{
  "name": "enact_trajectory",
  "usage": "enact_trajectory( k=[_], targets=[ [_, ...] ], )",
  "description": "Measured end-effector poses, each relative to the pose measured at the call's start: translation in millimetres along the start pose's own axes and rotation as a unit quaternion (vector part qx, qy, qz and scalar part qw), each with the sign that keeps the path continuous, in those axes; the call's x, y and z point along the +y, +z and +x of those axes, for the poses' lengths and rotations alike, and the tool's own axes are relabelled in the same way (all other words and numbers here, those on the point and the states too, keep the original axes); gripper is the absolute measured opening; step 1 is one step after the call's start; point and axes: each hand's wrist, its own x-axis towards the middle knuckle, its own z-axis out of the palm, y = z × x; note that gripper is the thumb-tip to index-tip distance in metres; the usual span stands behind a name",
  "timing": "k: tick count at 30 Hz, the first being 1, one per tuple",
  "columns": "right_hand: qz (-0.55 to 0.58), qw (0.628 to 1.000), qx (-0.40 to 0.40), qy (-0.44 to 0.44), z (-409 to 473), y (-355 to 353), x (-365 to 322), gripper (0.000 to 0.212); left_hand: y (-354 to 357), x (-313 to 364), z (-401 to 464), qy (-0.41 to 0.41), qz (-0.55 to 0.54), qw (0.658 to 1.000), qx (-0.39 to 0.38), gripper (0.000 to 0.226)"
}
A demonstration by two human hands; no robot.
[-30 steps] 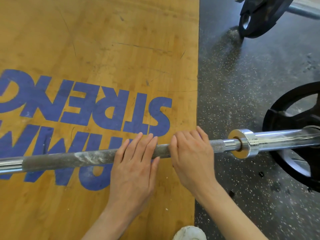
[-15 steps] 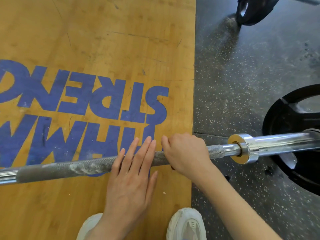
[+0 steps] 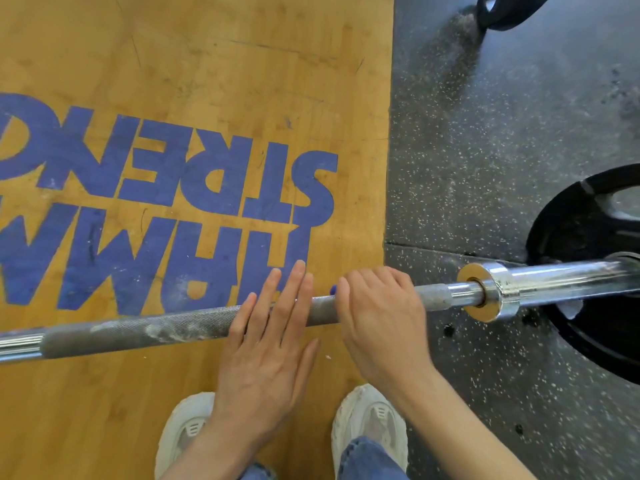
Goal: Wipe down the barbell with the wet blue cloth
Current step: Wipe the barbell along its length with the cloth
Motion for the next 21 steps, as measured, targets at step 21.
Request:
enact_trajectory(
  k=[21],
  targets=[
    [0.084,0.992,0.009,-0.092,-26.6,14.0,-15.1,0.045,-9.0,-15.4,0.6,-0.034,-0.024,0.999,0.024,0.062]
  ],
)
